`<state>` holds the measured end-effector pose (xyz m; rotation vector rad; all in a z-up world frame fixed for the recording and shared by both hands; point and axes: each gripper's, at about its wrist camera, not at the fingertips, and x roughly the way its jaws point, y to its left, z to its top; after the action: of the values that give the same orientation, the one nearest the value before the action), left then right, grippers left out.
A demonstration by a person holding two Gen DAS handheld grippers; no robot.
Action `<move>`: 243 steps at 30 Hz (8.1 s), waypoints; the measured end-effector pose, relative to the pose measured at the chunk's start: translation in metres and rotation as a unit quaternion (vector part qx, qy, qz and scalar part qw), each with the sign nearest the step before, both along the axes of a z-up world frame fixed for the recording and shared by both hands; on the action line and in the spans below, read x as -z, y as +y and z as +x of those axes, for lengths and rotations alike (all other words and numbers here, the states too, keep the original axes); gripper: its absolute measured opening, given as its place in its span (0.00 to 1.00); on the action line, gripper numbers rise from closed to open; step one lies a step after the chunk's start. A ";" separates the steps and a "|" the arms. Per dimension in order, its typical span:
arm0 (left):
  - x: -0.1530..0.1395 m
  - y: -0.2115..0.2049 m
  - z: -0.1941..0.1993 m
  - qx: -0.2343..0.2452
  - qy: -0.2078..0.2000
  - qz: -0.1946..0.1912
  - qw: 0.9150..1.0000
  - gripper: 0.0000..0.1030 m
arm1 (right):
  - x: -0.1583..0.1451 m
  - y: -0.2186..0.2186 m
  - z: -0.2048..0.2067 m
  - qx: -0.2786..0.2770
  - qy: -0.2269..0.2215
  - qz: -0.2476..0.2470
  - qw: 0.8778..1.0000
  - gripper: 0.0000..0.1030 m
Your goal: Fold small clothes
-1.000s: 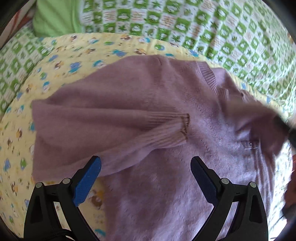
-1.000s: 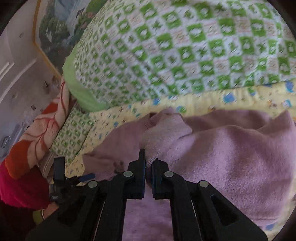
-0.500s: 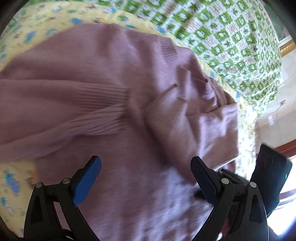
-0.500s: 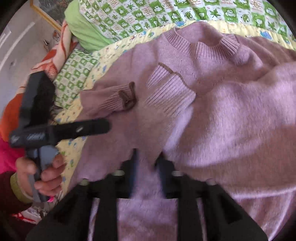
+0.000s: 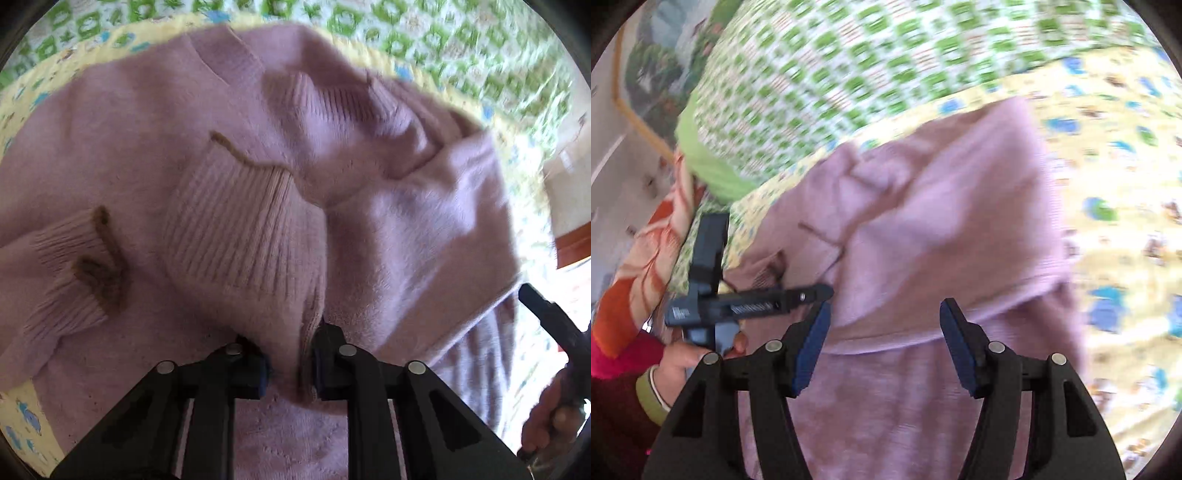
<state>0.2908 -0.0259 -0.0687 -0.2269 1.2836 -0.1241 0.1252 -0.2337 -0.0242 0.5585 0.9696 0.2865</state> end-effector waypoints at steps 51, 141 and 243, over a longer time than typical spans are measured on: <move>-0.004 0.068 -0.029 -0.005 -0.114 0.013 0.993 0.18 | 0.031 -0.079 0.113 0.127 0.054 -0.181 0.974 0.12; -0.020 0.167 -0.075 -0.178 -0.095 0.127 0.971 0.69 | -0.085 0.060 0.069 -0.005 -0.107 -0.203 0.973 0.08; 0.008 0.150 -0.294 -0.099 0.023 -0.111 0.989 0.78 | -0.011 0.010 -0.150 0.075 0.060 -0.111 0.989 0.43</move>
<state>-0.0037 0.1239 -0.0772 -0.5490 1.2857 -0.0913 -0.0248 -0.2239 -0.0135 0.4452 1.0545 0.0084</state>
